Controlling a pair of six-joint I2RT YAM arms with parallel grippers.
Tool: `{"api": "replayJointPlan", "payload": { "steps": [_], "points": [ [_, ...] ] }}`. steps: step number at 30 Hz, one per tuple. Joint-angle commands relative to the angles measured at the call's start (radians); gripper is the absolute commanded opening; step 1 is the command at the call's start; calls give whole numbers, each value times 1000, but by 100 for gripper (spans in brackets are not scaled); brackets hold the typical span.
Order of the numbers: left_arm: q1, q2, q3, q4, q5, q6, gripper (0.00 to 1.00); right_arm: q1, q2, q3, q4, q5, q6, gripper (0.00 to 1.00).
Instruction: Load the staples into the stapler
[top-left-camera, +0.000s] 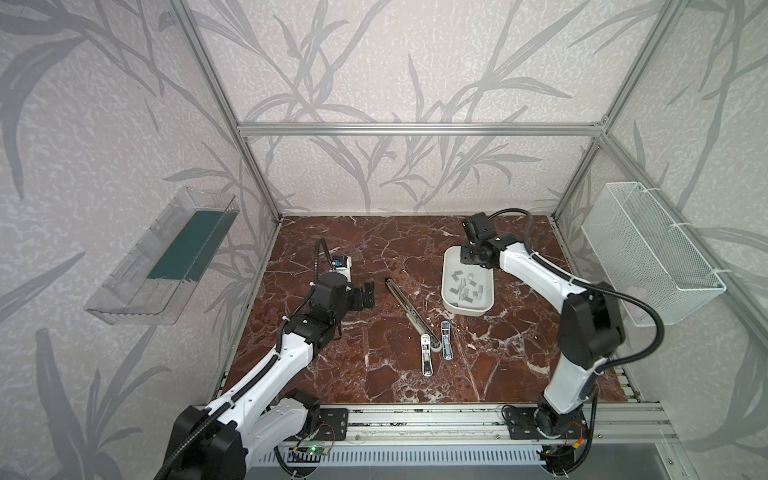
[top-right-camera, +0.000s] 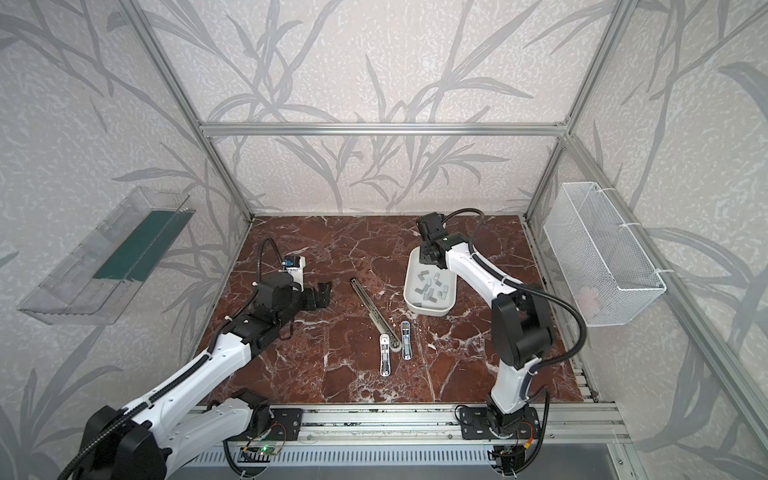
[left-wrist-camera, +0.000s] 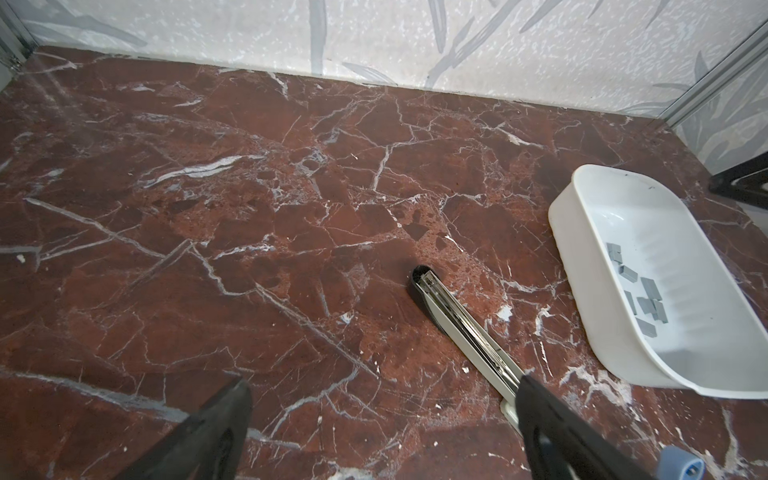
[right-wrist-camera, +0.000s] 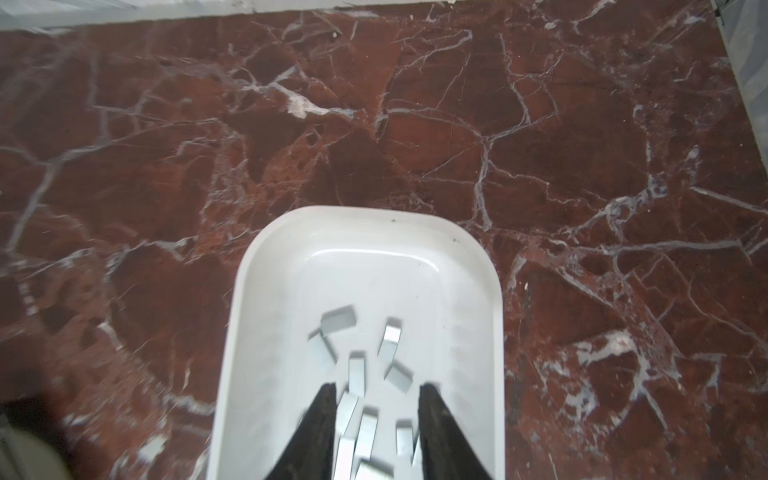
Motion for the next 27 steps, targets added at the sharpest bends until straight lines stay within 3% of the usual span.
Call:
{"api": "replayJointPlan", "payload": {
  "steps": [1, 11, 17, 27],
  "points": [
    [12, 13, 18, -24, -30, 42, 99, -4, 124, 133, -154, -53, -11, 35],
    [37, 28, 1, -8, -10, 38, 99, -42, 297, 242, -105, -247, 172, 29],
    [43, 19, -10, -2, -1, 37, 99, -51, 285, 153, -43, -271, 301, 28],
    [53, 33, -17, 16, 19, 29, 99, -51, 271, 74, 15, -252, 339, 30]
  ]
}}
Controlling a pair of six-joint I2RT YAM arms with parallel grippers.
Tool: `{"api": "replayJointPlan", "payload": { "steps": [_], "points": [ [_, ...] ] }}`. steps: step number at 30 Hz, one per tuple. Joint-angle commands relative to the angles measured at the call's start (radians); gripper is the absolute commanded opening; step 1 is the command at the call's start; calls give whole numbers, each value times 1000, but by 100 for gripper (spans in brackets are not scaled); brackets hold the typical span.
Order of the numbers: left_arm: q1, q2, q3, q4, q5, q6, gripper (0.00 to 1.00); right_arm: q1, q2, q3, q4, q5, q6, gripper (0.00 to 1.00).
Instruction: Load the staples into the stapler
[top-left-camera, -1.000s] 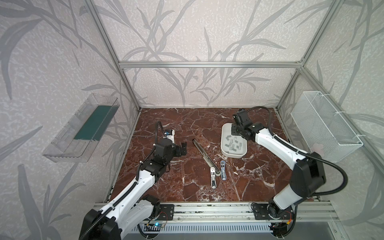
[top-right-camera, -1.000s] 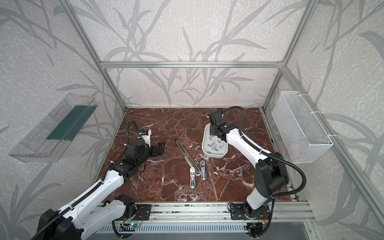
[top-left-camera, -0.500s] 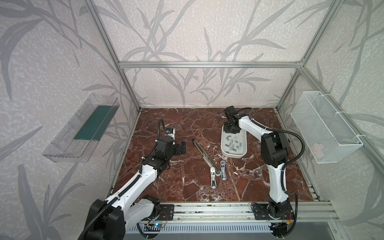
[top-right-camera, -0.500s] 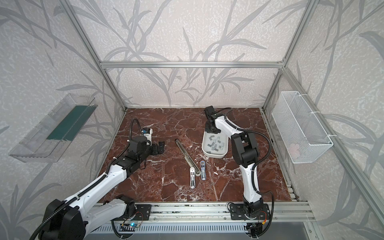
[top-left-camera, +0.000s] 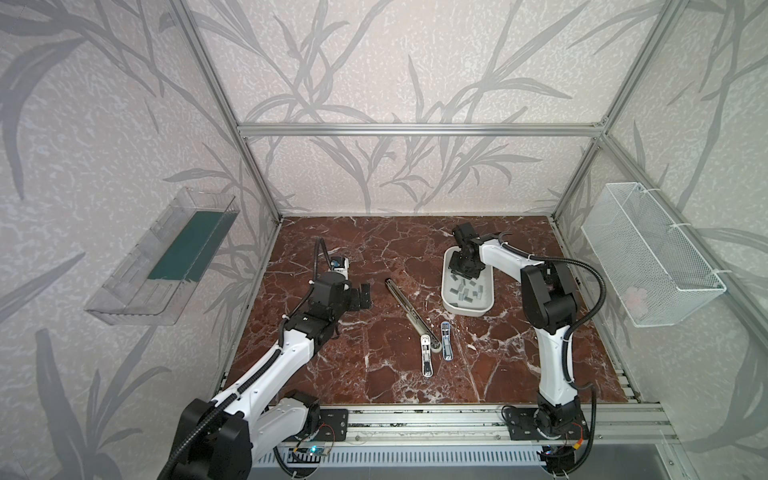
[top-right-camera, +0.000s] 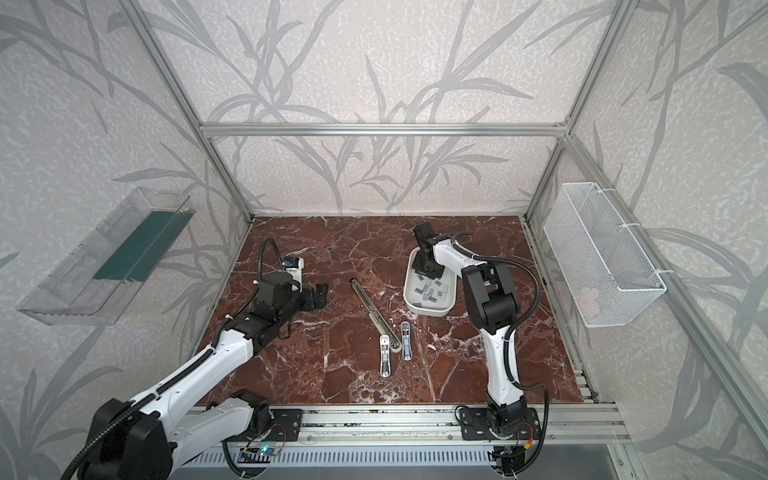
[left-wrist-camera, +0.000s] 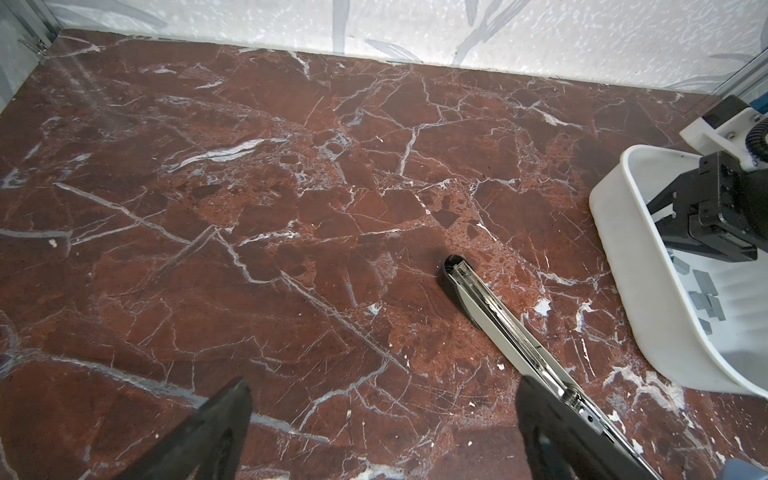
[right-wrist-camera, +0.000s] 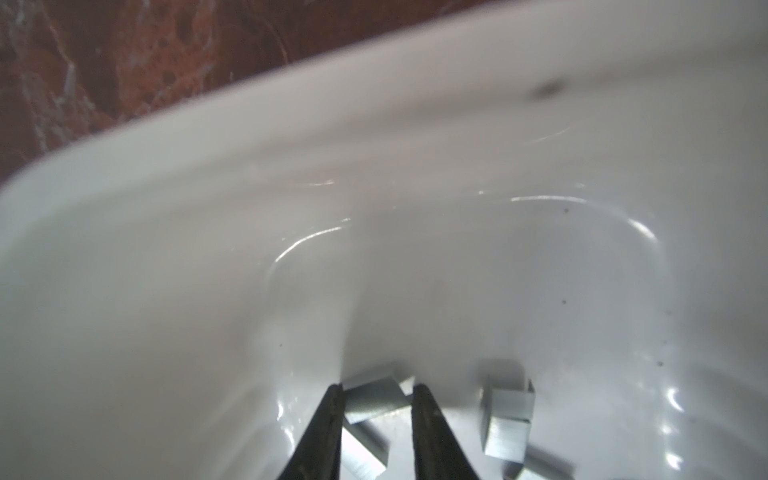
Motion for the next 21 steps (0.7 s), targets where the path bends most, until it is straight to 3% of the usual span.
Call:
{"api": "replayJointPlan", "payload": {
  "steps": [1, 21],
  "points": [
    [8, 8, -8, 17, 12, 0, 99, -3, -14, -12, 19, -2, 24, 30],
    [25, 16, -6, 18, 15, 1, 99, -2, 104, 168, -98, 41, -57, 32]
  ]
}}
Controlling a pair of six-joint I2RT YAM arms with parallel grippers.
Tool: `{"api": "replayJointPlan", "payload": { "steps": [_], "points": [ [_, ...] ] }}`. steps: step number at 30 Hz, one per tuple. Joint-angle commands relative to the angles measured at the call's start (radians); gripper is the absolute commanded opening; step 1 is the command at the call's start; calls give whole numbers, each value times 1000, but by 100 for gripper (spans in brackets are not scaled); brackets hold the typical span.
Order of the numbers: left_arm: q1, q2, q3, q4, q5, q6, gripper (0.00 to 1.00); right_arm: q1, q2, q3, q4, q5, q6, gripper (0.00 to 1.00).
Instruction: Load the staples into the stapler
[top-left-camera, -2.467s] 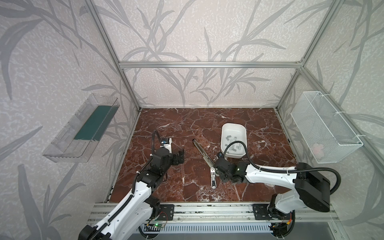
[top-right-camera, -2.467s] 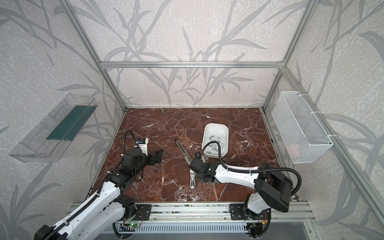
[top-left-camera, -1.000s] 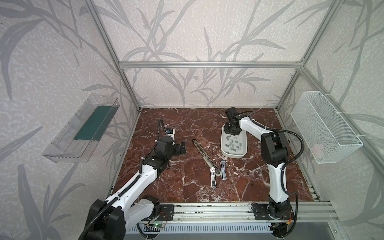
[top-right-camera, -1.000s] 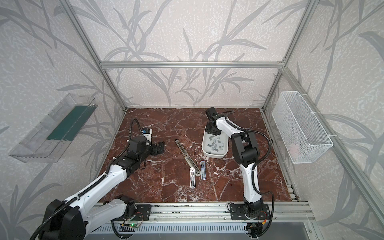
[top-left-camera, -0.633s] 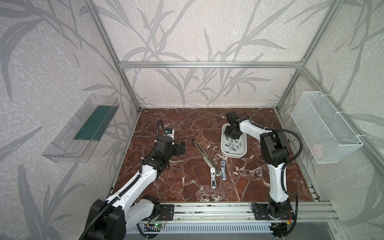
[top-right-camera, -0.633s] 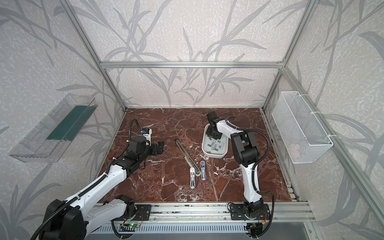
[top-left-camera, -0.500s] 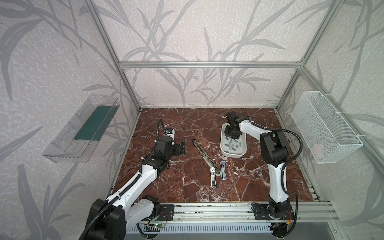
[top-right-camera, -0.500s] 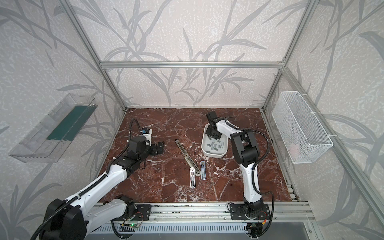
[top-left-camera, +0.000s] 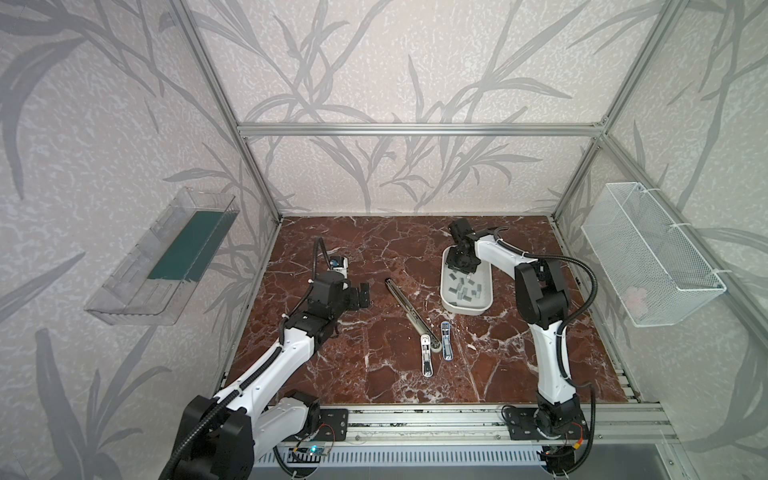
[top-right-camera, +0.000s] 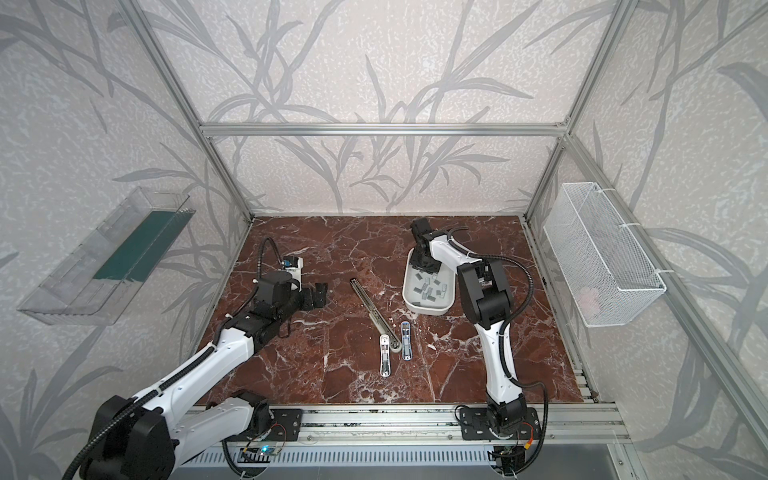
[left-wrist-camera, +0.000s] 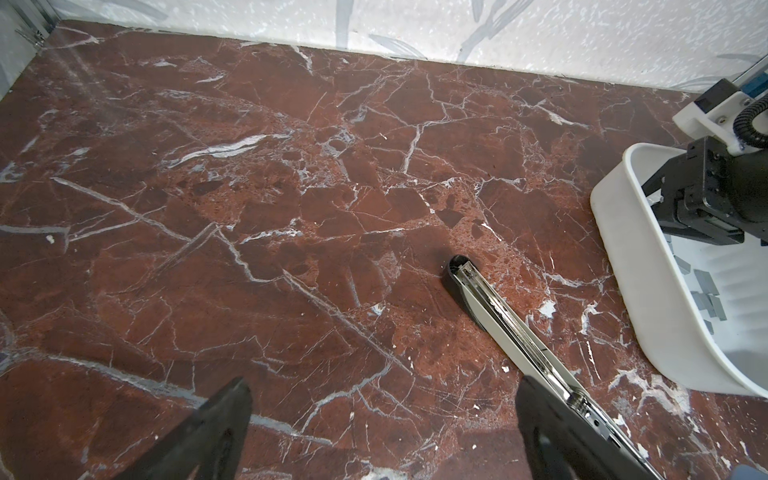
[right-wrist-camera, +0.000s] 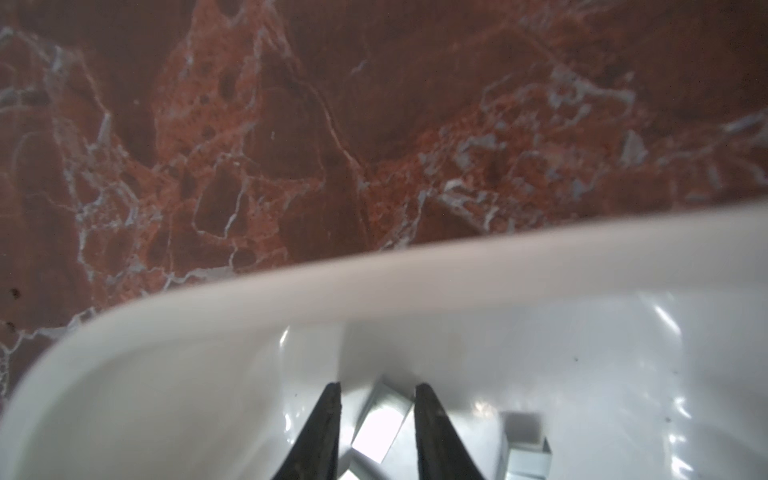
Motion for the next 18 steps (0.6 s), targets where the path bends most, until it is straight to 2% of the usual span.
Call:
{"api": "replayJointPlan", "payload": {
  "steps": [1, 4, 10, 18],
  "points": [
    [6, -1, -7, 13, 5, 0, 99, -1, 28, 36, -59, 17, -26, 32],
    [7, -7, -9, 12, 10, -2, 99, -1, 38, 53, -84, 46, -39, 32],
    [9, -21, -15, 13, 12, -5, 99, 3, 53, 78, -124, 79, -56, 19],
    [12, -26, -20, 17, 15, -10, 99, 30, 83, 118, -156, 84, -91, 25]
  ]
}}
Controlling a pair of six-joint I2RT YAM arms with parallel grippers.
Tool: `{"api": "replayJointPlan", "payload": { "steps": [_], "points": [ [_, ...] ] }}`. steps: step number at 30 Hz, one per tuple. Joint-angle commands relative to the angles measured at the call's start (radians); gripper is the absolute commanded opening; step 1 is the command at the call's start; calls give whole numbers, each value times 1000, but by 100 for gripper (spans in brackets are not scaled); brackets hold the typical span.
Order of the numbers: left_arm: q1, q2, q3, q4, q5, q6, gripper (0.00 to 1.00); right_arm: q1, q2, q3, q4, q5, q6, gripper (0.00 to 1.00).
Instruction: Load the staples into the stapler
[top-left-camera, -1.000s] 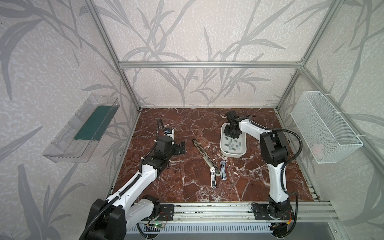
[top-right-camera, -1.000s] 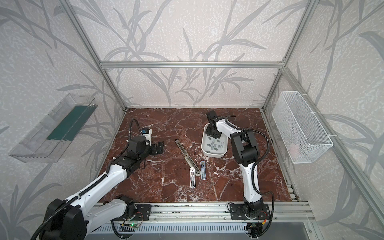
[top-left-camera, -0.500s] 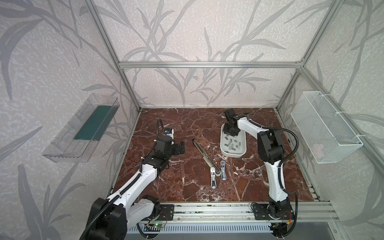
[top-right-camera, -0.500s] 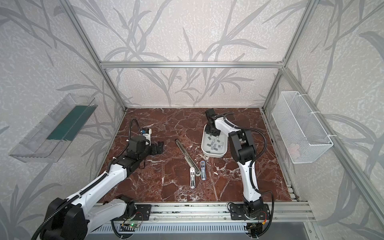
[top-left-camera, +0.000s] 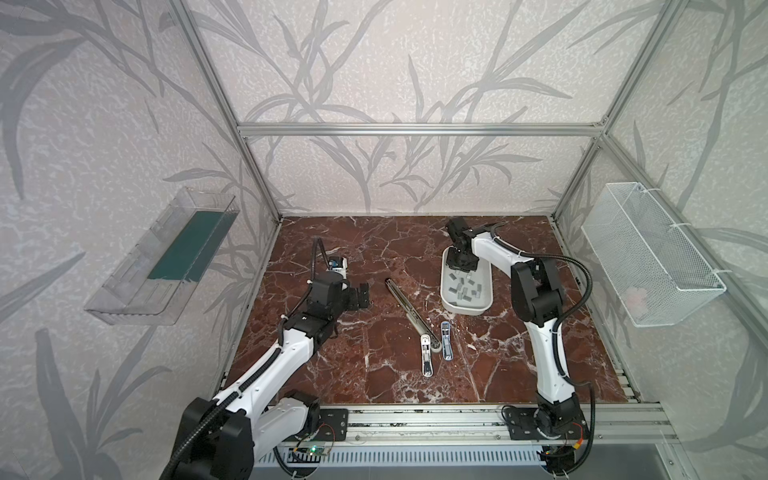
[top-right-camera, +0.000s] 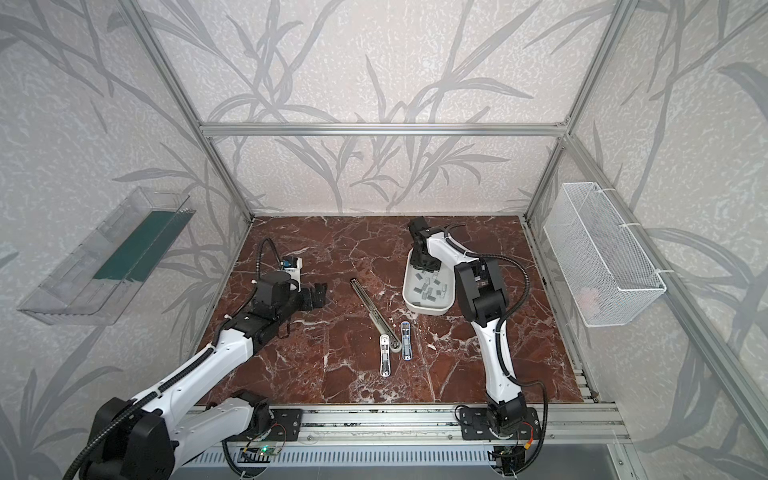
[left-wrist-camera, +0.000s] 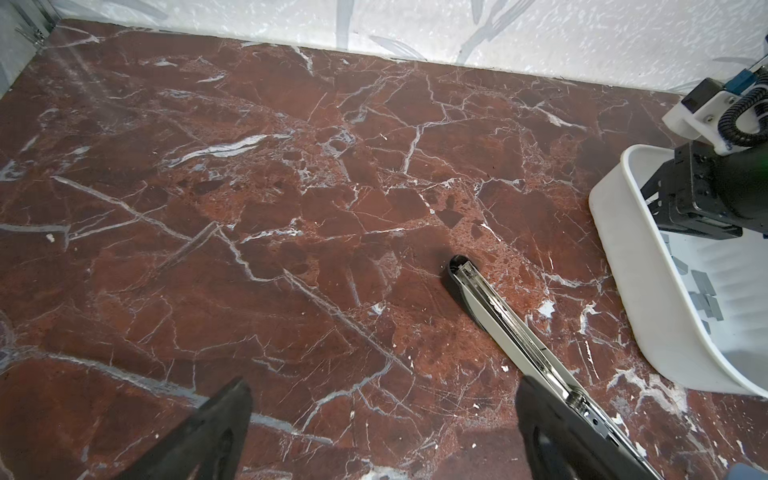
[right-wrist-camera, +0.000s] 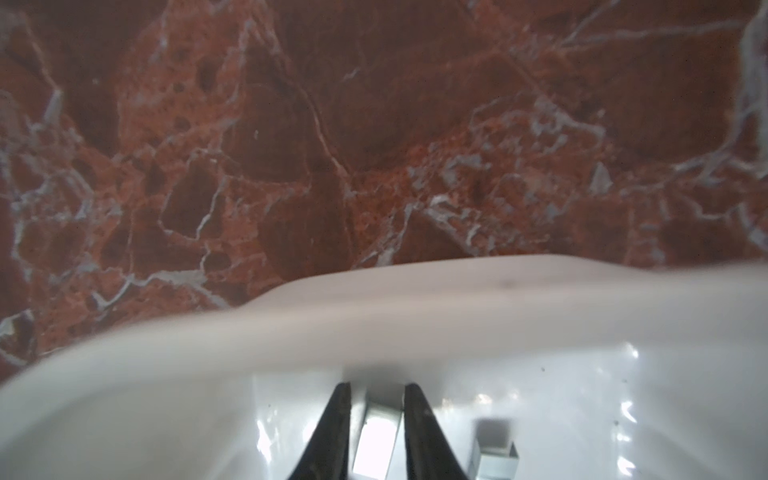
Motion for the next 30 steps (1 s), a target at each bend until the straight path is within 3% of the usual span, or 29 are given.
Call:
{"api": "replayJointPlan", "payload": {
  "steps": [1, 17, 22, 30],
  "points": [
    [6, -16, -15, 16, 10, -8, 99, 11, 31, 24, -47, 17, -18, 25],
    [12, -15, -15, 23, 27, -33, 99, 31, -1, 29, -79, 71, -66, 7],
    [12, -26, -12, 5, 25, -109, 99, 66, -122, -24, -97, 100, -107, 5],
    [26, -49, -27, -60, -19, -278, 99, 157, -418, -280, -16, 104, -203, 5]
  ]
}}
